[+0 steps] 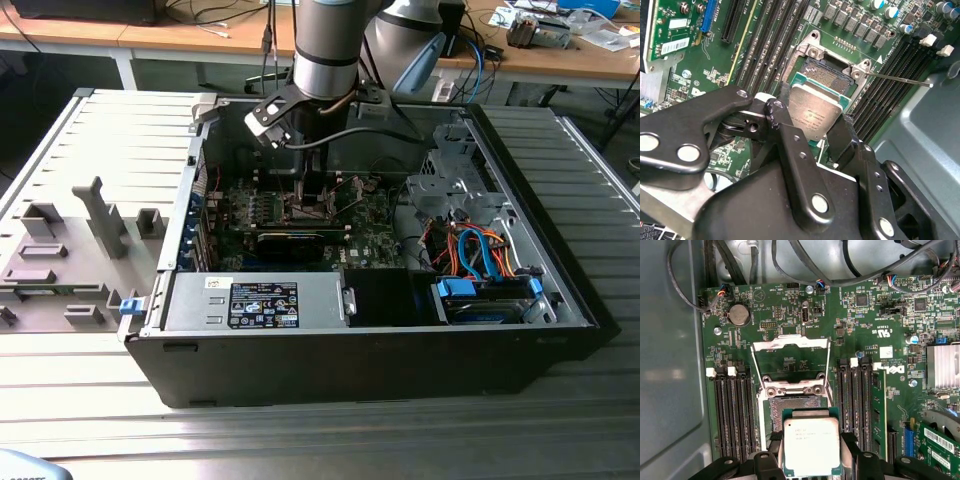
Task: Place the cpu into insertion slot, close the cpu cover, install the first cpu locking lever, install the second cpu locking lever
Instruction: 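Place the cpu into insertion slot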
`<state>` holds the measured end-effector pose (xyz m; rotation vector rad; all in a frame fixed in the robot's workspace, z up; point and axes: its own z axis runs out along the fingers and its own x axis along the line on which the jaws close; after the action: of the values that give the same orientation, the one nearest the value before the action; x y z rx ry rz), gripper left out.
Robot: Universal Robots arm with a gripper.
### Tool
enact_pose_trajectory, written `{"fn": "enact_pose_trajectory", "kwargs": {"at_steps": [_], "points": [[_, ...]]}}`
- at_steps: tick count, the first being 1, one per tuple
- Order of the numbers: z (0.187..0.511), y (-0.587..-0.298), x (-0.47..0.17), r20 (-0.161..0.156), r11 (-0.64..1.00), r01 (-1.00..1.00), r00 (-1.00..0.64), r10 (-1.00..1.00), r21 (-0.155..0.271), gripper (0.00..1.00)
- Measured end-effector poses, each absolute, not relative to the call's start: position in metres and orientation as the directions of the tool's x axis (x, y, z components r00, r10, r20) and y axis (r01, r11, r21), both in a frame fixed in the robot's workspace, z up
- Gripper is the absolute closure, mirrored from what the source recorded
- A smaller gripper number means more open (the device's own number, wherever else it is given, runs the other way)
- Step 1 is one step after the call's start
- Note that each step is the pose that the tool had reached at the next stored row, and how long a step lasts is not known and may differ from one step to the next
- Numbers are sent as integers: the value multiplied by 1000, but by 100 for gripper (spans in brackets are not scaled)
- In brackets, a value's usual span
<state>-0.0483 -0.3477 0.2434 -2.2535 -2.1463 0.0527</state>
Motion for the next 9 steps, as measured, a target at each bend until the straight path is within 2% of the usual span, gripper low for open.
{"fn": "enact_pose_trajectory", "kwargs": {"at_steps": [9], "points": [[241, -347, -48, -5, -48, 998, 48, 999, -45, 45]]}}
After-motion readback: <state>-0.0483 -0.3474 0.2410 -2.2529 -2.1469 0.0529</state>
